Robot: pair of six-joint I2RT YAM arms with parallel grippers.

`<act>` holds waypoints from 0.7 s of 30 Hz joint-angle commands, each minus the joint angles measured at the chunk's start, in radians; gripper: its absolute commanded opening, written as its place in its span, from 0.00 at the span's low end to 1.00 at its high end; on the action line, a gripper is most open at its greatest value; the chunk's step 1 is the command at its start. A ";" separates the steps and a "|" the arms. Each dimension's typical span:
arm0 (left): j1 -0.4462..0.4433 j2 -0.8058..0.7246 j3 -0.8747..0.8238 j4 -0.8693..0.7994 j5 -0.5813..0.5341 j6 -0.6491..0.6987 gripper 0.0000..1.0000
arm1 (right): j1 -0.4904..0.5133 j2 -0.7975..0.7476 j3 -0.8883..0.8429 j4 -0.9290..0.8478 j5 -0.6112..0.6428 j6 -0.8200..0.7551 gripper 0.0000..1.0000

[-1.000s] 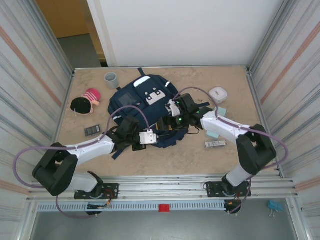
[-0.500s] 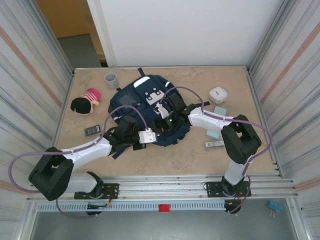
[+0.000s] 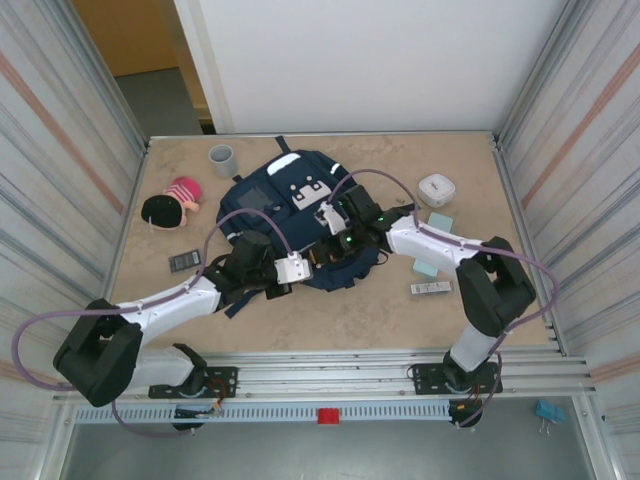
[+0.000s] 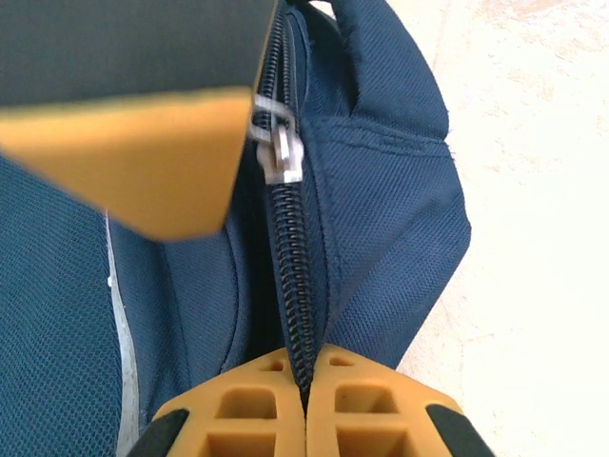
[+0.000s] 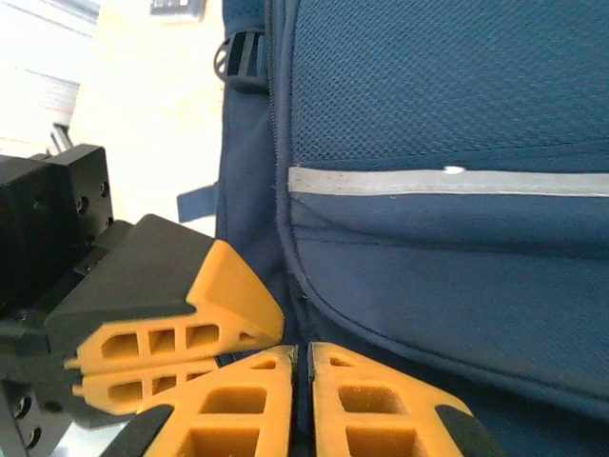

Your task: Pack books, pencil case, and school supplies into a backpack

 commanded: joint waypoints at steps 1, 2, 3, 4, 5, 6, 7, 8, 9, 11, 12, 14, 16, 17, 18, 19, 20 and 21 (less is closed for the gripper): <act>0.007 -0.018 0.006 0.026 -0.042 -0.037 0.00 | -0.045 -0.093 -0.056 0.071 0.037 0.098 0.04; 0.007 -0.017 0.007 0.026 -0.051 -0.041 0.00 | -0.055 -0.112 -0.073 0.080 0.044 0.110 0.01; 0.007 -0.019 0.006 0.025 -0.058 -0.046 0.00 | -0.062 -0.129 -0.090 0.087 0.053 0.126 0.00; 0.008 -0.019 0.007 0.021 -0.063 -0.049 0.00 | -0.068 -0.142 -0.104 0.092 0.061 0.137 0.00; 0.008 -0.018 0.006 0.019 -0.067 -0.051 0.00 | -0.075 -0.158 -0.119 0.098 0.070 0.150 0.00; 0.008 -0.018 0.006 0.017 -0.072 -0.055 0.00 | -0.084 -0.172 -0.138 0.105 0.076 0.164 0.00; 0.007 -0.015 0.005 0.013 -0.083 -0.061 0.00 | -0.093 -0.186 -0.152 0.108 0.090 0.180 0.00; 0.008 -0.015 0.010 0.002 -0.098 -0.066 0.00 | -0.106 -0.202 -0.171 0.110 0.112 0.200 0.00; 0.009 -0.018 0.011 -0.010 -0.109 -0.073 0.00 | -0.122 -0.216 -0.188 0.111 0.129 0.219 0.00; 0.010 -0.034 0.004 -0.028 -0.131 -0.082 0.00 | -0.177 -0.258 -0.236 0.121 0.170 0.251 0.00; 0.012 -0.046 -0.002 -0.032 -0.140 -0.087 0.00 | -0.208 -0.274 -0.257 0.126 0.178 0.262 0.00; 0.020 -0.080 -0.015 -0.050 -0.159 -0.100 0.00 | -0.286 -0.300 -0.299 0.142 0.168 0.294 0.00; 0.027 -0.112 -0.022 -0.073 -0.190 -0.111 0.00 | -0.350 -0.309 -0.325 0.162 0.127 0.309 0.00; 0.029 -0.125 -0.026 -0.089 -0.207 -0.113 0.00 | -0.364 -0.315 -0.327 0.183 0.087 0.307 0.00; 0.028 -0.132 -0.026 -0.105 -0.230 -0.110 0.00 | -0.361 -0.323 -0.325 0.196 0.066 0.302 0.00; 0.029 -0.138 -0.025 -0.123 -0.251 -0.111 0.01 | -0.347 -0.334 -0.321 0.208 0.053 0.300 0.00; 0.029 -0.141 -0.017 -0.143 -0.260 -0.113 0.07 | -0.327 -0.344 -0.308 0.212 0.041 0.296 0.00; 0.029 -0.142 -0.006 -0.166 -0.258 -0.117 0.13 | -0.306 -0.349 -0.290 0.208 0.032 0.290 0.00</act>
